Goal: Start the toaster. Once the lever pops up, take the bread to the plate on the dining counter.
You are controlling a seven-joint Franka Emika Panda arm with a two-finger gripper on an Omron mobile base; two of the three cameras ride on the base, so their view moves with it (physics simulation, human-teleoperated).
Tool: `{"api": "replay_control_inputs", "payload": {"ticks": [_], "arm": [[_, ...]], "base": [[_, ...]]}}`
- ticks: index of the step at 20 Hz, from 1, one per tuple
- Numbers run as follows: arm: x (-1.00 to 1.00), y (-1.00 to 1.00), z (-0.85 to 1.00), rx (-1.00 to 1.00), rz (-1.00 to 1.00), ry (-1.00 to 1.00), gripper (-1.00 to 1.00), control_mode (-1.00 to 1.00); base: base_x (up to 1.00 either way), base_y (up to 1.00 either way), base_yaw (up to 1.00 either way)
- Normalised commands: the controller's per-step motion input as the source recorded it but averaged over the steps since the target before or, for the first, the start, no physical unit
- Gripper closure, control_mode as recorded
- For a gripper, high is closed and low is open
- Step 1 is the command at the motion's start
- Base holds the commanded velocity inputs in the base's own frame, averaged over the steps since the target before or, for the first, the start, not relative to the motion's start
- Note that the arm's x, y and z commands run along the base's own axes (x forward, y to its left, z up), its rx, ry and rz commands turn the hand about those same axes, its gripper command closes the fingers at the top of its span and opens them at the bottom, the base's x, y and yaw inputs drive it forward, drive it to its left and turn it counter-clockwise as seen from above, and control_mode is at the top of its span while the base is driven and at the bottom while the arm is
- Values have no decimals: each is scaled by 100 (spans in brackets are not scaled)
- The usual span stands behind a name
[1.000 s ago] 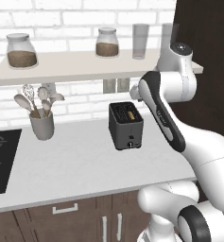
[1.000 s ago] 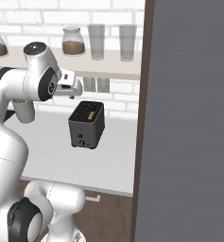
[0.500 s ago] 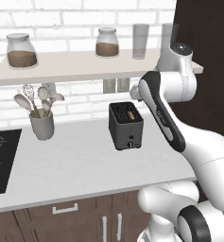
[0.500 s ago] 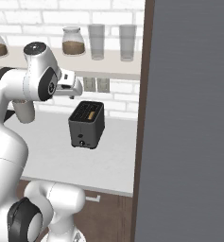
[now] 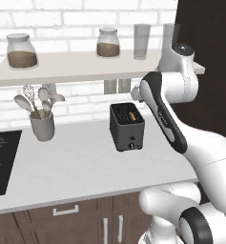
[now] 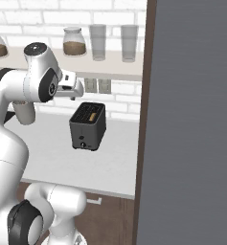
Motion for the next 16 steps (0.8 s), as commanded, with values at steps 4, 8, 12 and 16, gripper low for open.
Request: {"api": "replay_control_inputs", "payload": {"ticks": [4,8,12,16], "arm": [[0,0,0,0,0,0,-100,-100],[0,0,0,0,0,0,-100,-100],[0,0,0,0,0,0,-100,-100],[0,0,0,0,0,0,-100,-100]], "base": [[0,0,0],[0,0,0],[0,0,0],[0,0,0]]}}
